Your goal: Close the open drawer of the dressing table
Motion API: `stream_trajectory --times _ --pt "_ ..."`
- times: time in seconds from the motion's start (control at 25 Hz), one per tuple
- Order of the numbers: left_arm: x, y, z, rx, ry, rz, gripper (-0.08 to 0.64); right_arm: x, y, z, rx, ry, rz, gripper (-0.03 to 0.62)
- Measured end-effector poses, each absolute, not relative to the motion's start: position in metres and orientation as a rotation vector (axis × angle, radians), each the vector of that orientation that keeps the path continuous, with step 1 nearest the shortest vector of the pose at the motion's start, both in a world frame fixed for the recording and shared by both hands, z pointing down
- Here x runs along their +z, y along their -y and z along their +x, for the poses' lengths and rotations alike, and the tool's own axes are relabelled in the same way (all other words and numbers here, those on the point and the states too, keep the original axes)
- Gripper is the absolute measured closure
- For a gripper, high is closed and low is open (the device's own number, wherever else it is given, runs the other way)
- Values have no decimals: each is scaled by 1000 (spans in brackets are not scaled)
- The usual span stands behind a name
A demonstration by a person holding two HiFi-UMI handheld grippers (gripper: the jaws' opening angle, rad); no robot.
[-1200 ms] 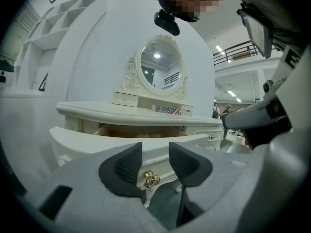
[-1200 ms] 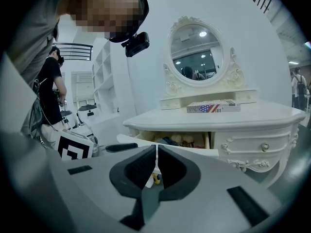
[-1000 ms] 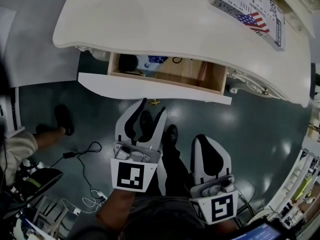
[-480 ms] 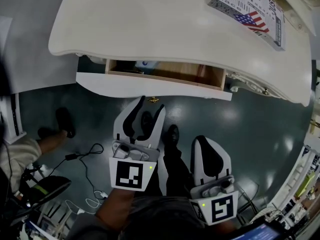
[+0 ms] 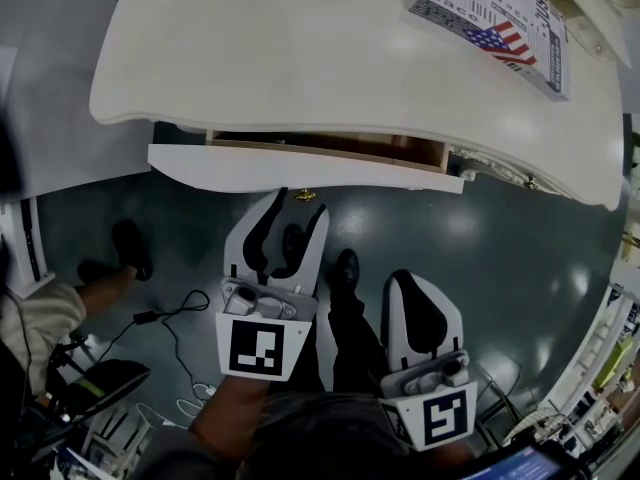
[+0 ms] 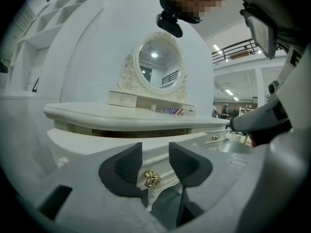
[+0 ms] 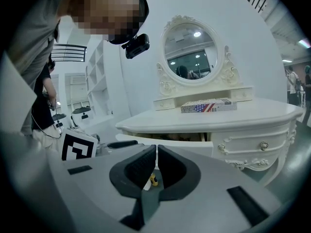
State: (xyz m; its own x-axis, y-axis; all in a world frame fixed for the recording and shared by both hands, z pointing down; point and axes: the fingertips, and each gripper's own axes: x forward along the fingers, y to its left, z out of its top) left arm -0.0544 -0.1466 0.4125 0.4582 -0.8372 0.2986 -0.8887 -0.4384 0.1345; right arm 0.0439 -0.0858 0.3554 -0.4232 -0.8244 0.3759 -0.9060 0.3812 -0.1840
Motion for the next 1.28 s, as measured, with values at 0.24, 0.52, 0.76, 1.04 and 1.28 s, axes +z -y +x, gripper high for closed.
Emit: stream_trajectory --times 0.24,0.52,0.76,1.04,1.28 --pt "413 152 -54 275 1474 2445 377 357 89 43 535 2419 1539 577" --pt "412 159 -53 269 1483 2448 377 354 97 46 536 2417 1554 577" --pt "413 164 -53 278 1480 2448 377 354 101 47 530 2418 1558 577" --pt "412 169 -53 270 1483 2457 377 355 105 46 524 2421 1561 577" --pt "412 175 -52 267 1479 2460 377 355 109 48 547 2406 1579 577"
